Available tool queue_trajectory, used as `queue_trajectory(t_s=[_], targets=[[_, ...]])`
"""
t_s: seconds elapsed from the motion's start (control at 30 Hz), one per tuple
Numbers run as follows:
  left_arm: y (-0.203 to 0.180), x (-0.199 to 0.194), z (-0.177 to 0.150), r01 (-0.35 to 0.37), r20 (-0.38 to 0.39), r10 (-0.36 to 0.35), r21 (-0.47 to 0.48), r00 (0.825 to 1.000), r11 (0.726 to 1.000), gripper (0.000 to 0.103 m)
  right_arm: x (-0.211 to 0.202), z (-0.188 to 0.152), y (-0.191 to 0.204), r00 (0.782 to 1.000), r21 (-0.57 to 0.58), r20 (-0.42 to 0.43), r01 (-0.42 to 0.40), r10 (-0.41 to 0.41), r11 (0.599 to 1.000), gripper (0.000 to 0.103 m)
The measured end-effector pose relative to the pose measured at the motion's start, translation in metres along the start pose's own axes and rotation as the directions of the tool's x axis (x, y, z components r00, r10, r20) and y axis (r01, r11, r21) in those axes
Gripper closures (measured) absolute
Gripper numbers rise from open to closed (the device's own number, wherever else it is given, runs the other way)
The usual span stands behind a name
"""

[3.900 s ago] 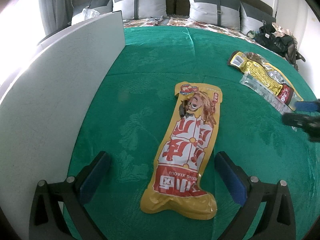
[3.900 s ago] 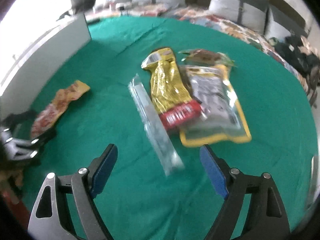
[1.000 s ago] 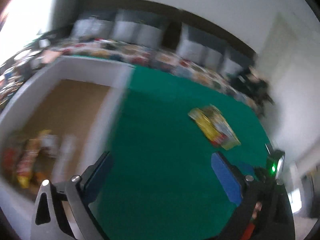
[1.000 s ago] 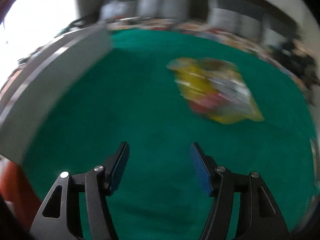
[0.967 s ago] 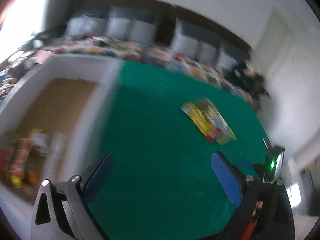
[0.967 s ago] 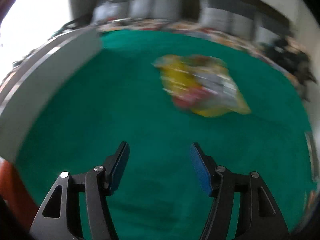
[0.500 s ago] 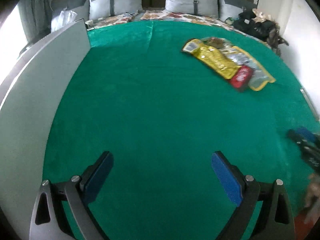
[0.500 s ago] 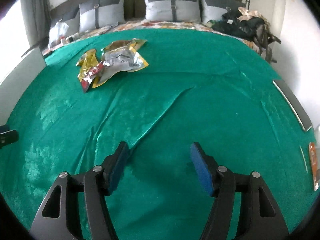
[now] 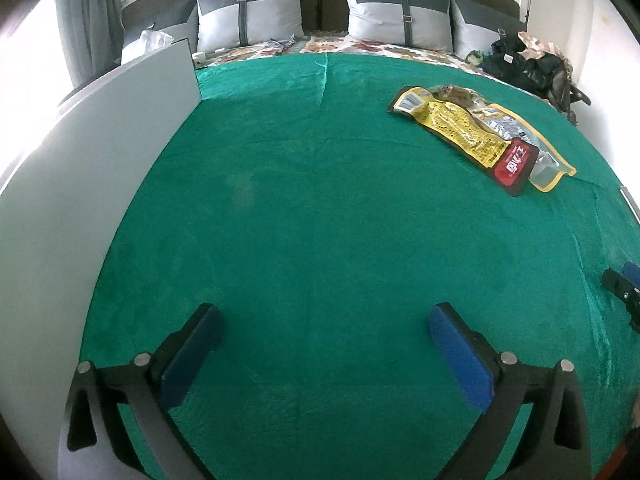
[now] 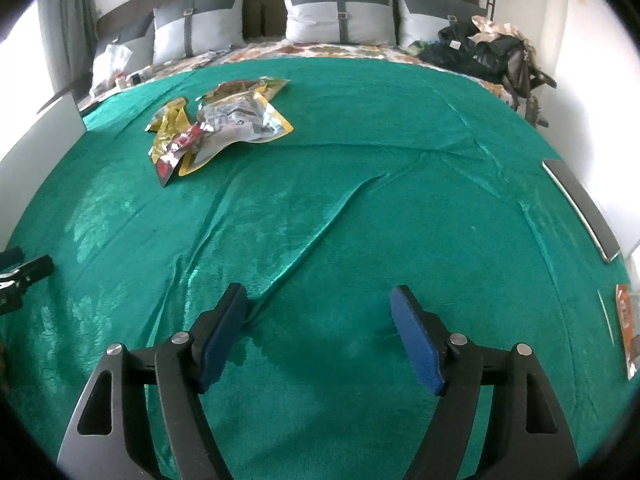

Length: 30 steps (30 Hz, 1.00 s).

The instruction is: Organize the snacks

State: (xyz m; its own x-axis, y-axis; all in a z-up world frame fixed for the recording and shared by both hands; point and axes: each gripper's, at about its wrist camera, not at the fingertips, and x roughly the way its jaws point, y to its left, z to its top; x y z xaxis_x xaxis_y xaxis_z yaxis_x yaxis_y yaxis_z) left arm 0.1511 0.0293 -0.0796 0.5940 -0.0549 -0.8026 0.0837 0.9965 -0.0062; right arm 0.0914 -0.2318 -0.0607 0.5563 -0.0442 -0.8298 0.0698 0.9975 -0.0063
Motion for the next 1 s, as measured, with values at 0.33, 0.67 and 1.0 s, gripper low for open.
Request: queue_trajectory(t_s=[0.33,0.67,1.0], targets=[[0.0002,0.0003,0.0010,-0.001,0.000,0.001,0.000,1.000,1.000,0.000,0.0007,0.0004,-0.0026,1.000,0.007,-0.005,0.007,-0.007,1.000,0.023],[0.0001,0.0002,0.0008,-0.002,0.001,0.002,0.000,1.000,1.000,0.000,0.0009,0.0006,-0.0030,1.000,0.007,-0.005,0.006,-0.006,1.000,0.022],[-0.0002,0.0002,0.0006,-0.002,0.001,0.002,0.000,1.000,1.000,0.000,0.0012,0.0006,-0.0031,1.000,0.008,-0.004,0.006,-0.006,1.000,0.022]])
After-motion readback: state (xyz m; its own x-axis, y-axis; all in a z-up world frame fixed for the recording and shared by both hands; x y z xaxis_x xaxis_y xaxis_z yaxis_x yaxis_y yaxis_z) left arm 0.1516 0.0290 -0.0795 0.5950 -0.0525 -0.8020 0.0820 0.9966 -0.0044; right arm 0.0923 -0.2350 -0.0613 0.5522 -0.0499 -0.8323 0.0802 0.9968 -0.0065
